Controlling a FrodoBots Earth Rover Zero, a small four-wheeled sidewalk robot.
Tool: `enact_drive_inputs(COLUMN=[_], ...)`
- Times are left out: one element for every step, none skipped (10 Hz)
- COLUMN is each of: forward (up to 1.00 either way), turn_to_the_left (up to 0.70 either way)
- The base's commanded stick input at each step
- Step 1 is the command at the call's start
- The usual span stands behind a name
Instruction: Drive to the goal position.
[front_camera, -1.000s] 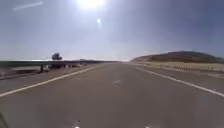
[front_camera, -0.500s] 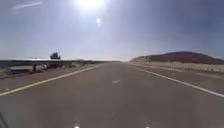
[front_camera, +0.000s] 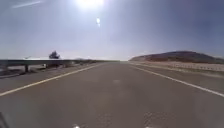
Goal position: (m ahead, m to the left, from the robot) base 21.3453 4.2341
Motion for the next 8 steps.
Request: enact_drive_inputs(forward=[1.0, 1.0, 1.0, 1.0, 1.0, 1.0, 1.0, 1.0], turn_to_the_left=[0.0, 0.0, 0.0, 0.0, 0.0, 0.0, 0.0, 0.0])
